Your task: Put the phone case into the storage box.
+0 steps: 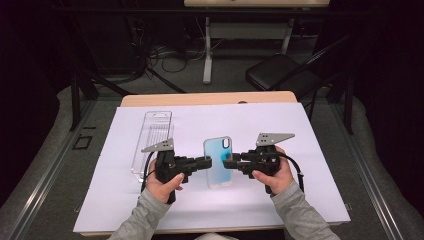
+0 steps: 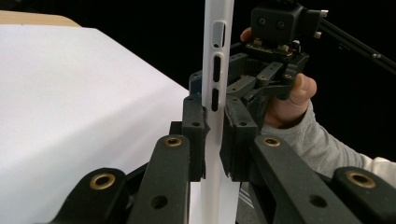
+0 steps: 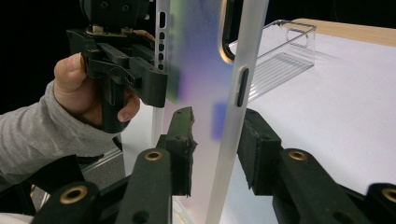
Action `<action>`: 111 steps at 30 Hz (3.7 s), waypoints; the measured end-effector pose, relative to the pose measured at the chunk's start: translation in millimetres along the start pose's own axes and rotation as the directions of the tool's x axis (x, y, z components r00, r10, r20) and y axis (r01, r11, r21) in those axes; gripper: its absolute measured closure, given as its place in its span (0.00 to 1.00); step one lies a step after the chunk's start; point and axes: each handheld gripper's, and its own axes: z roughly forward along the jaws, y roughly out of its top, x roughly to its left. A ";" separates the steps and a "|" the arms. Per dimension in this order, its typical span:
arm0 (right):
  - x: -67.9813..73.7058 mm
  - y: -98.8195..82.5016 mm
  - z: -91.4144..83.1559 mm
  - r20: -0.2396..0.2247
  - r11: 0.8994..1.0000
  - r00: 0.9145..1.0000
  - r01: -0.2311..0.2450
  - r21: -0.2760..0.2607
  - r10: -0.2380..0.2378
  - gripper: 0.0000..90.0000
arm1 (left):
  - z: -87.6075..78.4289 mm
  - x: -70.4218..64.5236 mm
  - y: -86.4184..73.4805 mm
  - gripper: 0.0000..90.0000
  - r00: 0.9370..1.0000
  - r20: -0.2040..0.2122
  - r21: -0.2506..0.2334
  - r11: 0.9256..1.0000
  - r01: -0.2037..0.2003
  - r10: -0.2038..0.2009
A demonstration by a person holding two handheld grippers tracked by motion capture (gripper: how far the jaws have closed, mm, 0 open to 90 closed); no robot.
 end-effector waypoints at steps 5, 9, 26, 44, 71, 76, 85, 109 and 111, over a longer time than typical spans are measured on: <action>-2.2 -0.2 -1.0 -0.018 1.000 1.000 -0.010 -0.006 0.010 0.80 | -0.4 0.2 0.3 0.90 1.000 0.011 -0.001 1.000 0.004 -0.004; -5.5 -0.9 -2.6 -0.032 1.000 0.999 -0.024 -0.014 0.024 0.85 | -0.2 0.1 0.5 0.90 1.000 0.014 0.002 1.000 0.002 -0.002; -13.1 -2.0 -4.2 -0.100 0.998 0.993 -0.065 -0.021 0.062 0.90 | 0.3 -0.5 0.6 0.90 1.000 0.019 0.007 1.000 -0.007 0.007; -17.2 -3.3 -4.2 -0.124 0.996 0.989 -0.085 -0.015 0.082 0.91 | 1.1 -1.4 0.3 0.90 1.000 0.017 0.006 1.000 -0.009 0.008; -10.5 -3.1 -2.8 -0.073 0.998 0.996 -0.053 -0.020 0.051 0.91 | 0.3 -5.0 -1.0 0.83 0.999 -0.044 -0.014 1.000 -0.019 0.019; -9.1 -2.7 -2.7 -0.061 0.999 0.997 -0.046 -0.029 0.045 0.91 | 0.2 -5.7 -0.7 0.74 0.997 -0.074 -0.019 0.999 -0.034 0.033; -7.1 -2.8 -3.4 -0.007 0.999 0.999 -0.038 -0.036 0.037 0.91 | -0.2 -6.0 -0.6 0.65 0.986 -0.149 -0.029 0.997 -0.076 0.071; -0.6 -4.8 0.0 0.187 0.998 0.982 -0.001 -0.064 0.013 0.91 | 1.2 -7.5 -3.8 0.54 0.934 -0.338 -0.010 0.992 -0.128 0.117; 0.9 -5.0 0.8 0.198 0.998 0.980 -0.003 -0.069 0.017 0.91 | 1.3 -8.0 -4.1 0.54 0.927 -0.355 -0.008 0.992 -0.129 0.118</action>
